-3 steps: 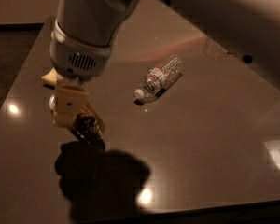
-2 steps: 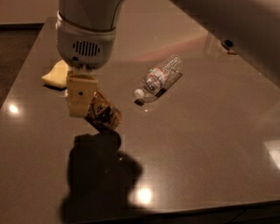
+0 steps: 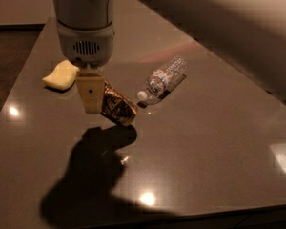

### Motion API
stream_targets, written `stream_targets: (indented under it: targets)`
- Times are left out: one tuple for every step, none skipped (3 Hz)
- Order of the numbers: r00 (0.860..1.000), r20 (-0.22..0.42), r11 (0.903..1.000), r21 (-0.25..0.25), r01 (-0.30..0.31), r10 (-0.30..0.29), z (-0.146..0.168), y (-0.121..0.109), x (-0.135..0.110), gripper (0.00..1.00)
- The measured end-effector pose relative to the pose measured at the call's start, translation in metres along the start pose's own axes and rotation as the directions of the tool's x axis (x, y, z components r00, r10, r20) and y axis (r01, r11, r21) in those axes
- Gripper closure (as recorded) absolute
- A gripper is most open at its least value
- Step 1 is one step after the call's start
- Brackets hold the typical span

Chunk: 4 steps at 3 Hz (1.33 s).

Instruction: Knock orange can over

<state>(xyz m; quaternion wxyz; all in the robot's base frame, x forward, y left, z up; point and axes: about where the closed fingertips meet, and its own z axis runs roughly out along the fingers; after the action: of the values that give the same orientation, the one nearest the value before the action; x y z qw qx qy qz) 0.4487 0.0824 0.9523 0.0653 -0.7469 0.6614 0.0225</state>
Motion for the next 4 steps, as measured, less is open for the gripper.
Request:
stream_targets:
  targets:
    - [0.998, -0.068, 0.9998, 0.012, 0.014, -0.013, 0.013, -0.008, 0.003, 0.98]
    - [0.993, -0.117, 0.9997, 0.014, 0.022, -0.02, 0.025, -0.012, 0.005, 0.75]
    - [0.986, -0.164, 0.9994, 0.005, 0.036, -0.034, 0.04, -0.016, 0.008, 0.52]
    - [0.978, -0.202, 0.9989, -0.001, 0.047, -0.047, 0.054, -0.022, 0.009, 0.29]
